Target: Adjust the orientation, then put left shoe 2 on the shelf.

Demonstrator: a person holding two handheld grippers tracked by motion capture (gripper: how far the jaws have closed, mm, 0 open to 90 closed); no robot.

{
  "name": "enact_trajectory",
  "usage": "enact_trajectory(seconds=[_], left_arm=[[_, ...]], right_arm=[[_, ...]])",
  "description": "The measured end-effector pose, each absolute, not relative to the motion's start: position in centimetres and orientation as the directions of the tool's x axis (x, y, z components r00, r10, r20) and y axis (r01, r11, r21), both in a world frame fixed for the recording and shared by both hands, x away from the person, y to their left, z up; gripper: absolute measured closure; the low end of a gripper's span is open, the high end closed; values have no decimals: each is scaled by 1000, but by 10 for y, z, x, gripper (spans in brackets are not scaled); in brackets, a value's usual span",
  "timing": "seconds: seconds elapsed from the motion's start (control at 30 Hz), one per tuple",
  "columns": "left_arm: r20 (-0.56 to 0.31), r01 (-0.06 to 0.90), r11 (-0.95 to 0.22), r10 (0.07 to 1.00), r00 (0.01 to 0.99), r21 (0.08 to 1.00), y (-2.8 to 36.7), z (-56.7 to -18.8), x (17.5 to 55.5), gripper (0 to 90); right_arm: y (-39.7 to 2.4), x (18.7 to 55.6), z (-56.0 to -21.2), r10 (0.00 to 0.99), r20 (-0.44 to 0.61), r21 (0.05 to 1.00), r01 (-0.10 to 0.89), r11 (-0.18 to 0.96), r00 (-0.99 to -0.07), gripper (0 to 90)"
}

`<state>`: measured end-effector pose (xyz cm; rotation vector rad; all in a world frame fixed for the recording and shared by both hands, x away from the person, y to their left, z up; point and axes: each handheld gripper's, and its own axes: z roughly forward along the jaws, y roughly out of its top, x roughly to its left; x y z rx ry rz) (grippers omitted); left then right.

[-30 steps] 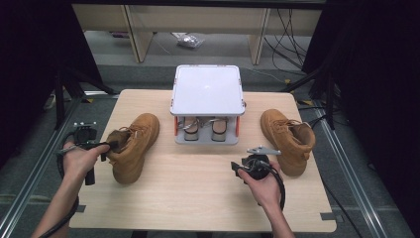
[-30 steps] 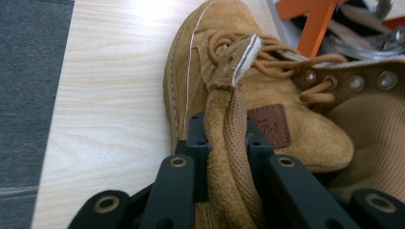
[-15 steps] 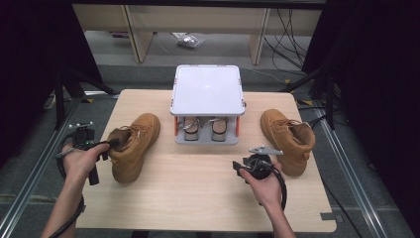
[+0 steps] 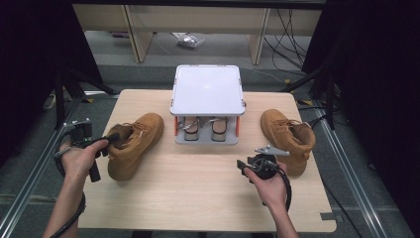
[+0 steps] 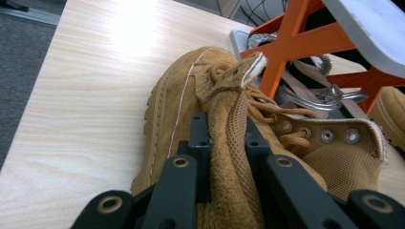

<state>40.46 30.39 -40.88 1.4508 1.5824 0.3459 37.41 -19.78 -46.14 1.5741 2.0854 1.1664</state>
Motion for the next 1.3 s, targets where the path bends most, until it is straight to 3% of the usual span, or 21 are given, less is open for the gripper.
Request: enact_trajectory(seconds=[0.3,0.33,0.47,0.5,0.57,1.3], left_arm=[[-465,602,301,875,133,740,306,-399,401,794],[-473,590,311,870,139,745,305,-398,401,794],[-476,588,320,870,127,743,306,-393,403,794],[-480,587,325,868,127,742,306,-392,403,794],[-496,573,342,858,133,745,305,-391,404,794],[-515,531,373,844,146,761,307,-370,411,792]], right_arm=[[-201,376,-456,901,240,745,663,67,-362,540],[-204,377,-455,890,230,753,651,94,-394,540],[-201,377,-457,898,249,738,671,66,-362,540],[-203,379,-458,888,233,750,654,95,-396,541],[-201,377,-458,892,261,740,670,60,-368,543],[-203,374,-461,895,233,746,660,87,-381,544]])
